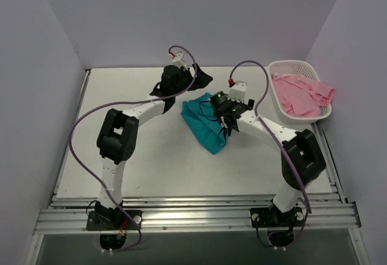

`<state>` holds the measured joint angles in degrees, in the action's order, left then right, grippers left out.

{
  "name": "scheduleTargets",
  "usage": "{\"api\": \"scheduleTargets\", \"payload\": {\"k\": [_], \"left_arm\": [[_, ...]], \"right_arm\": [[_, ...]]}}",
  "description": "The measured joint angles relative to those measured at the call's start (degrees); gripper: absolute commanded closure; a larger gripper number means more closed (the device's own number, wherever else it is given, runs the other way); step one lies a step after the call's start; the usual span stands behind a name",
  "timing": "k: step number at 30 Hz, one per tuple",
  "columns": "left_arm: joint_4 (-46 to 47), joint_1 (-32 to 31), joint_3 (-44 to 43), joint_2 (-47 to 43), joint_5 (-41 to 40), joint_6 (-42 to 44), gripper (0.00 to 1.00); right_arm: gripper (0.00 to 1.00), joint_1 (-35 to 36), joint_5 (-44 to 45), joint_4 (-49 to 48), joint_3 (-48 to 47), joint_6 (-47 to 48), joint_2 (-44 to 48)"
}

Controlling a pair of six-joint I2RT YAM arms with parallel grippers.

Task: Fold and stack the t-shirts
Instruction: Move the tshirt to the center of the board

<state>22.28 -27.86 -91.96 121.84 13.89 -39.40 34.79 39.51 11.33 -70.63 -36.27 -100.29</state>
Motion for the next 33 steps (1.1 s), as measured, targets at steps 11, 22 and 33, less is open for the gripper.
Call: {"api": "scheduleTargets", "payload": {"k": [11,22,33], "left_arm": [[-9.62,-4.31,-4.50,8.79,-2.43,-0.50,0.00],[-16.70,-10.36,3.50,3.58,-14.71,-0.44,0.00],[-18.23,-10.56,10.51,-4.63,-24.98,0.96,0.00]], "right_arm": [[0.00,-3.98,8.57,5.25,7.93,-4.46,28.94],[0.00,-5.18,10.60,7.87,10.08,-4.24,31.56],[0.00,-5.18,10.14,7.98,12.07,-4.24,31.56]]}}
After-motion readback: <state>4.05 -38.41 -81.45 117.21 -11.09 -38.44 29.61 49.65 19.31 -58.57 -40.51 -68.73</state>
